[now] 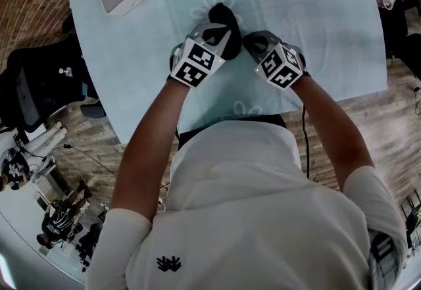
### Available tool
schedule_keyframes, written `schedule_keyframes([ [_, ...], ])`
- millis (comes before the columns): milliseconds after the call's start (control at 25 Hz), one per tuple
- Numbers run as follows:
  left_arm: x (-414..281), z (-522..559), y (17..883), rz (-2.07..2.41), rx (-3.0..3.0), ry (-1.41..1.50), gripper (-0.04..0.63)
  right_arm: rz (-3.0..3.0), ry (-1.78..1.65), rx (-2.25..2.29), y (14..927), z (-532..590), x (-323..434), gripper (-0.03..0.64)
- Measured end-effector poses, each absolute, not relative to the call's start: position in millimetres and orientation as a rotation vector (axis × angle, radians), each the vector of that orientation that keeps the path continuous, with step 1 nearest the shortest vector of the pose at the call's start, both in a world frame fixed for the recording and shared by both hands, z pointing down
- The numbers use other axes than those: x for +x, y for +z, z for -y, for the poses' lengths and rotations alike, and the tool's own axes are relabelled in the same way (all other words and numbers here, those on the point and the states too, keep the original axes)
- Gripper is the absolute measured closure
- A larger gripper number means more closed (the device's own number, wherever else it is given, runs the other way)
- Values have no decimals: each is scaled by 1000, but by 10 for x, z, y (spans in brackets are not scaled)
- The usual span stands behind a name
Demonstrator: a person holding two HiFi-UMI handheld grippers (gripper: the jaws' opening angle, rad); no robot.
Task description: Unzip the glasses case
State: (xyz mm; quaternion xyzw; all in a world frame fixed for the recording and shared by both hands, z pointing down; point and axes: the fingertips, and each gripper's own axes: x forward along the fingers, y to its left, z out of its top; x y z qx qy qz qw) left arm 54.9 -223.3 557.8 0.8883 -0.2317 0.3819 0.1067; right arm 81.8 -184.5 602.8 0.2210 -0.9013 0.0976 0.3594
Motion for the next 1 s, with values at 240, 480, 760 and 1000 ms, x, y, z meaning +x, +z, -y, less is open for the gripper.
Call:
schedule_keyframes([
  [240, 549, 2245, 5567, 685, 2617, 1116, 543, 2326, 238, 542, 6017, 1955, 820, 617],
  [480, 555, 2245, 5561, 684, 2607, 1119, 543, 2327, 227, 521, 6008, 2064, 828, 617],
  [760, 554, 2237, 5557, 689, 2598, 1114, 543, 2327, 199, 487, 6000, 2170, 830, 615],
  [1000, 564, 2244, 5546, 689, 2596, 1103, 543, 2328, 166, 416, 5994, 2259, 836, 615],
])
